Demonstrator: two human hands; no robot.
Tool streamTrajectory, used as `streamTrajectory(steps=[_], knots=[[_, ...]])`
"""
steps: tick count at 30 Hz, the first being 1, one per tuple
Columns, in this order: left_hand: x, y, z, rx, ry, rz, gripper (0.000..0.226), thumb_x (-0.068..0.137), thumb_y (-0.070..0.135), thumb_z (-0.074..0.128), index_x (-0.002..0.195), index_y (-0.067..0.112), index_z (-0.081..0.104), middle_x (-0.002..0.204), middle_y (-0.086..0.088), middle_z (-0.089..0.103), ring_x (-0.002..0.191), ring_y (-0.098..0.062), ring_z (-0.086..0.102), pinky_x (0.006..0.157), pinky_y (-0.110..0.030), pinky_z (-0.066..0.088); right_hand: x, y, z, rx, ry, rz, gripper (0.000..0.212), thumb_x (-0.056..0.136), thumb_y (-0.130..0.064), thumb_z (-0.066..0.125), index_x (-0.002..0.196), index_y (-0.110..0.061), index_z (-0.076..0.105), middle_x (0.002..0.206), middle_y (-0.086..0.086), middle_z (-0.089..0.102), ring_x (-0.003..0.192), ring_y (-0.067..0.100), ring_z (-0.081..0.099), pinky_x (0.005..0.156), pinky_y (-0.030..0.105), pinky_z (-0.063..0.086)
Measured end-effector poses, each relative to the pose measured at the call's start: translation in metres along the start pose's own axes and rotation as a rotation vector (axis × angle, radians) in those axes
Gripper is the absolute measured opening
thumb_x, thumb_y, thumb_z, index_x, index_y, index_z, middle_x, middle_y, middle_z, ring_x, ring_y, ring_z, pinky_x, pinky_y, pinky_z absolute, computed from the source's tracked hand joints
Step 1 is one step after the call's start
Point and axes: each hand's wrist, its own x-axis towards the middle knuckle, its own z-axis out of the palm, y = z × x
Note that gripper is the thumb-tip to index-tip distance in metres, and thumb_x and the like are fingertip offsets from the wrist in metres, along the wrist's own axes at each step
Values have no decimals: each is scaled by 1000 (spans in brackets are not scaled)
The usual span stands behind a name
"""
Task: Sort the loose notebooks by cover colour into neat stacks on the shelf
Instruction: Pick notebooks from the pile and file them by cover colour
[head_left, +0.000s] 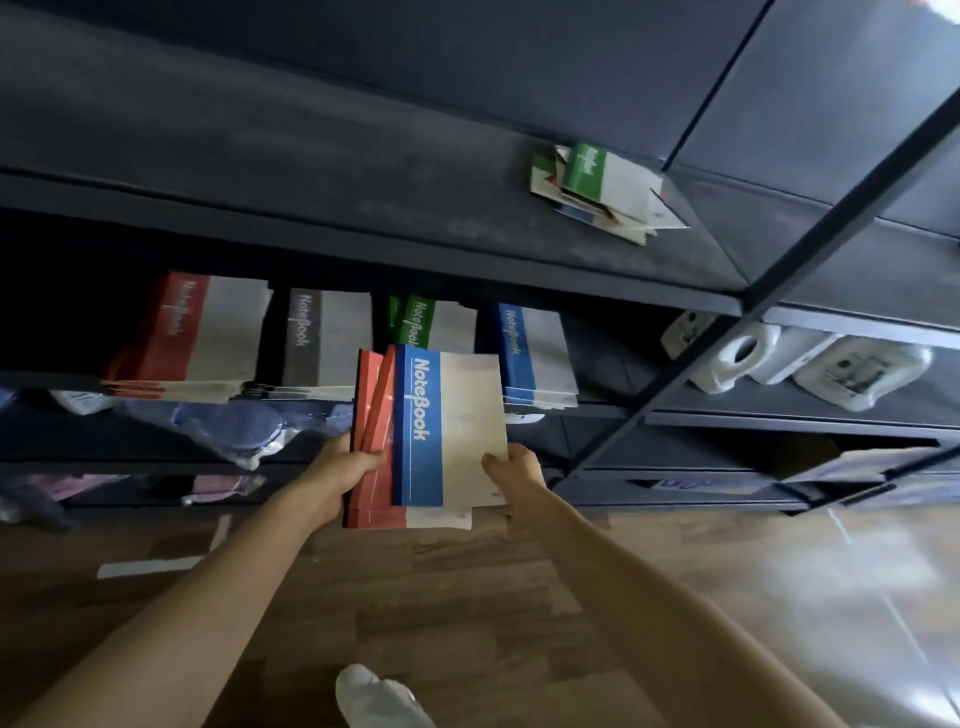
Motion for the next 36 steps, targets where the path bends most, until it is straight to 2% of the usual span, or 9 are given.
streamTrajectory(steps=[5,7,12,17,21,23,26,33,36], knots=[[18,15,45,-85,45,12,42,92,3,55,133,13,46,128,-17,56,112,-31,55,91,-42,42,46,10,-50,145,12,89,27,99,-20,41,123,-9,43,99,6,48,97,26,52,71,41,54],[30,20,58,-133,83,-15,45,92,6,57,134,13,46,128,-17,56,115,-33,54,90,-41,42,70,7,-69,301,-36,140,25,99,-17,40,124,-11,42,103,7,46,97,25,48,60,34,51],[64,37,87,-174,184,-7,44,90,5,61,132,10,49,127,-18,57,114,-35,55,89,-40,44,142,1,-101,386,-6,123,27,94,-2,44,119,-12,50,115,11,52,103,29,52,65,36,51],[89,49,109,-225,205,-55,48,87,4,63,133,11,48,130,-17,55,118,-35,53,95,-45,42,204,-16,-127,358,29,130,22,90,5,48,94,-17,47,84,4,51,76,23,56,40,26,50],[94,51,108,-232,262,-90,48,87,4,62,132,9,48,130,-19,54,119,-37,52,96,-47,40,236,-21,-129,276,33,82,19,91,2,44,99,-12,53,87,6,53,64,20,55,40,23,49],[95,51,105,-248,280,-94,47,87,4,62,132,9,48,130,-19,55,118,-38,52,97,-49,40,246,-20,-127,195,94,71,22,92,-3,45,109,-7,58,100,9,56,75,27,61,59,31,58],[94,51,103,-269,310,-96,47,87,4,62,132,10,47,129,-17,55,117,-37,53,93,-46,41,253,-16,-124,-144,162,30,29,92,-12,43,117,-2,55,114,16,63,99,35,63,87,40,52],[92,54,96,-286,311,-90,46,87,7,63,130,12,48,121,-12,58,114,-34,54,86,-42,41,240,-10,-113,-741,247,-100,49,97,-36,42,138,-12,30,136,17,41,123,33,41,94,44,38],[94,57,90,-326,303,-80,47,86,8,65,130,15,49,123,-11,59,113,-33,55,88,-44,42,222,-35,-84,-621,47,-369,42,99,-35,40,129,-7,44,127,18,52,110,32,54,80,36,46]])
